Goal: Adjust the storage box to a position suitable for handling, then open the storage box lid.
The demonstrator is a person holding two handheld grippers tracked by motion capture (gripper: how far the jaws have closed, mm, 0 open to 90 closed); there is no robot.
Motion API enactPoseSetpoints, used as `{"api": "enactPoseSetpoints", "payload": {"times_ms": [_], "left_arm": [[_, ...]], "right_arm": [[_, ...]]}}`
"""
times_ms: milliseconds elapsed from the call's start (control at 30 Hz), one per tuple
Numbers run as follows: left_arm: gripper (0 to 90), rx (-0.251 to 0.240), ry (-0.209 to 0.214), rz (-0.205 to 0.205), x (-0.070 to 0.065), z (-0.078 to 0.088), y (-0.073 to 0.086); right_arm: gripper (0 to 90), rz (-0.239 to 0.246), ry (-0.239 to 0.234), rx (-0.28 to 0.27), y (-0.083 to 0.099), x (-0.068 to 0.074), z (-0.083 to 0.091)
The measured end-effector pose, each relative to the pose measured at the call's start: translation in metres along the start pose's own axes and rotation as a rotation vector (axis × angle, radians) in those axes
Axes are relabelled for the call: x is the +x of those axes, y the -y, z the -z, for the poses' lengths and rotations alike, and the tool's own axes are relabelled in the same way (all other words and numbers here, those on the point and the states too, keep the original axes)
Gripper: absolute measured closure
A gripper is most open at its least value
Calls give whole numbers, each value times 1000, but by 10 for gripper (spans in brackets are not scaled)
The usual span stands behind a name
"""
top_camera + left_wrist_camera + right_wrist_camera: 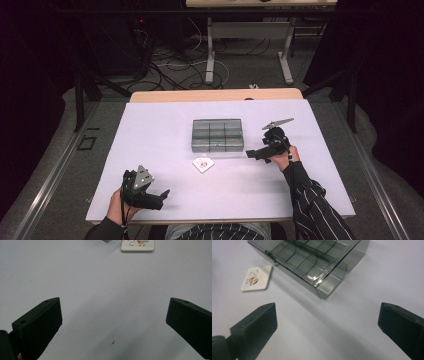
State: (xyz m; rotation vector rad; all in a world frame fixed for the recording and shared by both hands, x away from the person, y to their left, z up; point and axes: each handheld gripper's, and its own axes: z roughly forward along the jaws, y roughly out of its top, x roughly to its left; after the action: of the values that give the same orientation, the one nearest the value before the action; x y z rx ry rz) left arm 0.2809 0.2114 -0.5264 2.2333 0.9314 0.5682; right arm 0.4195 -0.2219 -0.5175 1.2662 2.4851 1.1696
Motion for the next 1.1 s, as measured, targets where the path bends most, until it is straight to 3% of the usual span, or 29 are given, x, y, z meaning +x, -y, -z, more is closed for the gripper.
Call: {"api": "enactPoseSetpoints", "payload": {"times_ms": [333, 467, 633, 800, 867, 1000, 1033, 1100], "left_arm": [[4, -4, 0, 0, 0, 0, 0], [4, -3, 1, 1, 0, 0, 0], [4, -5, 3, -1, 0, 1, 0], [4, 0, 6, 0, 0, 1, 0], [4, -2, 5, -1, 0, 1, 0], [4, -5, 4, 3, 0, 1, 0], [4, -5, 3, 2, 0, 0, 0], [4, -5, 4, 2, 0, 1, 0]], "right_arm": [[0, 30, -39, -9, 9, 15, 4], [0, 50, -56, -37, 11, 19, 3], [0, 81, -79, -4, 10, 28, 0], [4, 101, -93, -9, 10, 36, -5], [21, 117, -97, 18, 10, 38, -6], [57, 129, -95, -15, 11, 43, -9], [65, 128, -104, 11, 10, 44, -7], [78, 123, -106, -22, 10, 47, -11]]}}
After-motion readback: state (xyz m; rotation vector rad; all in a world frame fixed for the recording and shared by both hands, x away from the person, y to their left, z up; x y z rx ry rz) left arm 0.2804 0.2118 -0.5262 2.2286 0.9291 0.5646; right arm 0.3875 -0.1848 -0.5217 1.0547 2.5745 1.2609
